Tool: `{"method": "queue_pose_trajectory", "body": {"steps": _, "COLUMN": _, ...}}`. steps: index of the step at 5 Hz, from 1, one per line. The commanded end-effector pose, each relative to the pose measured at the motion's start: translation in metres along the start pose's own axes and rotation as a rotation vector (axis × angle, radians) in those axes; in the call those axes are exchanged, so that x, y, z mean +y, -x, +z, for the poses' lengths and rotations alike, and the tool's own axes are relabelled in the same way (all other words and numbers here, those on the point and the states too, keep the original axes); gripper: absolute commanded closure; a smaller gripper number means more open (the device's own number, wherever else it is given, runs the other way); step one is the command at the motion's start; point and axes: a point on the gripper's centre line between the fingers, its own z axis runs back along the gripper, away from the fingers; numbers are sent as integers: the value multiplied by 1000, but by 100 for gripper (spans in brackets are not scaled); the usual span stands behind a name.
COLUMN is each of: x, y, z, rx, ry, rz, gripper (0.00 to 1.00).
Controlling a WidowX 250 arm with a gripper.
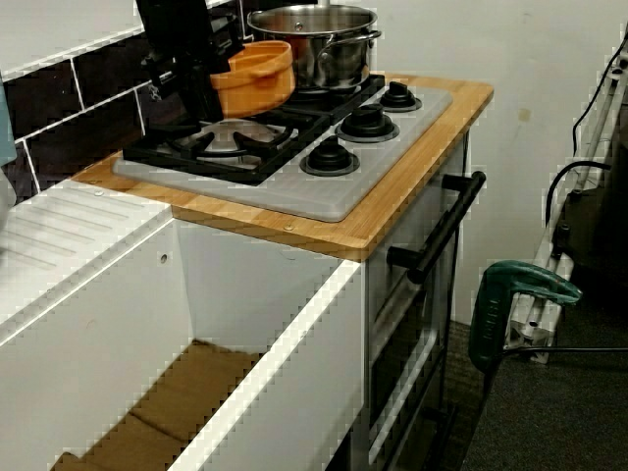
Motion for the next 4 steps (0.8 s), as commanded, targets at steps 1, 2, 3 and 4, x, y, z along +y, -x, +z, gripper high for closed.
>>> {"method": "queue_pose_trajectory", "body": {"steps": 1, "x": 3, "y": 4, "z": 71, "rx": -117, "ry": 20, "rz": -16, "gripper": 100}}
{"method": "queue_pose_trajectory", "body": {"steps": 2, "x": 2, "y": 10, "z": 88, "rx": -143, "ry": 34, "rz": -21, "gripper": 100}}
{"method": "queue_pose_trajectory", "body": {"steps": 3, "x": -2, "y": 18, "z": 106, "rx": -181, "ry": 36, "rz": -19, "gripper": 100}}
{"method": "queue_pose_trajectory", "body": {"steps": 4, "x": -9, "y": 22, "z": 122, "rx": -212, "ry": 47, "rz": -15, "gripper": 100}}
